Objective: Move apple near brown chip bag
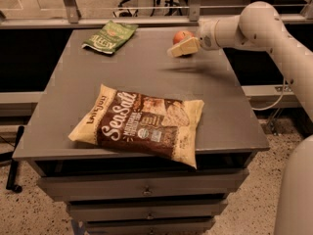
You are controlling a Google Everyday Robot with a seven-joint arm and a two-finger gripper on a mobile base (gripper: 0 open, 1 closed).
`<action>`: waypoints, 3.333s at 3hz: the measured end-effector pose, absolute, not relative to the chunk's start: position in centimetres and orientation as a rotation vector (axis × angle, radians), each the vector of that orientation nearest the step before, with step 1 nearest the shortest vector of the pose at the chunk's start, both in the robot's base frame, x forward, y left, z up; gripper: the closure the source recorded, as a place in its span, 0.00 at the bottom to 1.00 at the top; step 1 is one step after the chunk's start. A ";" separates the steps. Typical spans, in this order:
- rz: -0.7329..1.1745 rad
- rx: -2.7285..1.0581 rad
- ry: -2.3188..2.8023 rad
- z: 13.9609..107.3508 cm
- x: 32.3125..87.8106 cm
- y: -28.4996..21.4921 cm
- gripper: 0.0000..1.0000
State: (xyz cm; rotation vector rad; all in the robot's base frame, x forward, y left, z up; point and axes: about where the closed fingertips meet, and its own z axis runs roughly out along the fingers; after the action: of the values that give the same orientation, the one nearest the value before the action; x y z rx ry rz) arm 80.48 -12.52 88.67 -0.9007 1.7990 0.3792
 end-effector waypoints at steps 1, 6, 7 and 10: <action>0.369 -0.856 1.796 87.9 82.7 -13.6 0.00; 0.588 -0.971 1.695 90.5 74.6 -9.3 1.00; 0.588 -0.971 1.695 90.5 74.6 -9.3 1.00; 0.794 -1.178 1.652 91.7 63.4 -7.0 1.00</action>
Offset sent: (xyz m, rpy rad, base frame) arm 0.0514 -0.0382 -0.0199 0.0317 -0.0227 -0.1062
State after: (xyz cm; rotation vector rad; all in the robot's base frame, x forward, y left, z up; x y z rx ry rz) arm 63.40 -6.96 91.68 -1.1779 1.6522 0.7942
